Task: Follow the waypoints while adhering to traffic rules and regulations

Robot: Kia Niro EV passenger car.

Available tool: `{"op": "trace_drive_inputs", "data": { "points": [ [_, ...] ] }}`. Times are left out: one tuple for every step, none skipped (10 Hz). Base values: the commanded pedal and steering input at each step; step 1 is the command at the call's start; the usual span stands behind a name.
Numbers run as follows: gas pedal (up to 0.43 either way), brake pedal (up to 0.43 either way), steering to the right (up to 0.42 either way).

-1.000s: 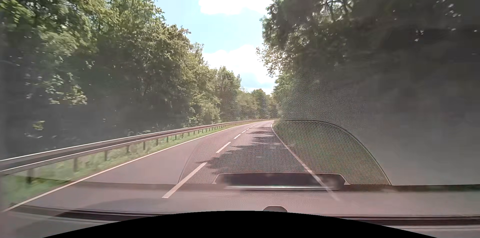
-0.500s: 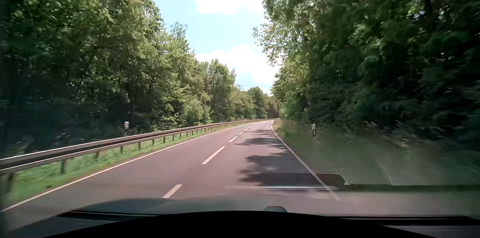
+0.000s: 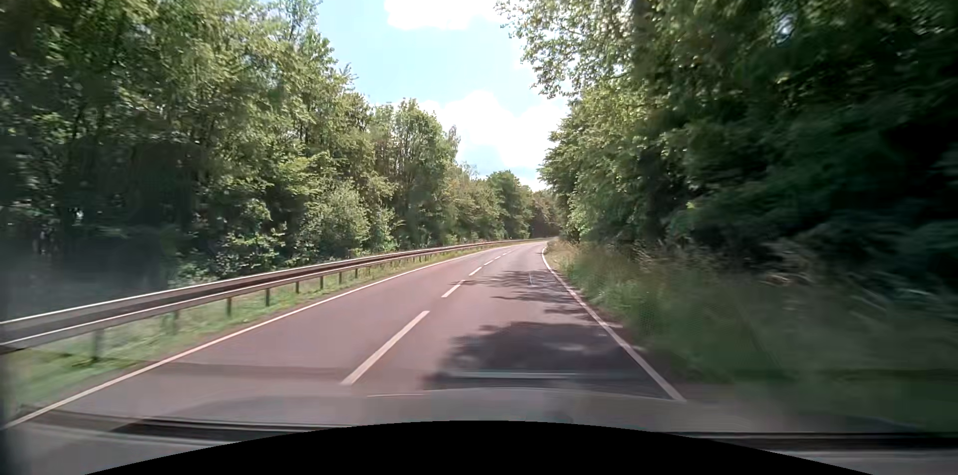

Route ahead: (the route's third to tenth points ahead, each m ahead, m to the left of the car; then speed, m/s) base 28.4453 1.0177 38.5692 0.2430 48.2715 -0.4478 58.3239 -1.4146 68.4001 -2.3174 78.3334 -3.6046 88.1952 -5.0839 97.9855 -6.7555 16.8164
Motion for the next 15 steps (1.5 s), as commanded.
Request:
{"op": "trace_drive_inputs", "data": {
  "points": [
    [0.13,0.0,0.004],
    [0.13,0.0,0.004],
    [0.13,0.0,0.004],
    [0.13,0.0,0.004],
    [0.13,0.0,0.004],
    [0.13,0.0,0.004],
    [0.13,0.0,0.004],
    [0.13,0.0,0.004],
    [0.13,0.0,0.004],
    [0.13,0.0,0.004],
    [0.13,0.0,0.004],
    [0.13,0.0,0.005],
    [0.13,0.0,0.005],
    [0.13,0.0,0.005],
    [0.13,0.0,0.005]
  ]
}}
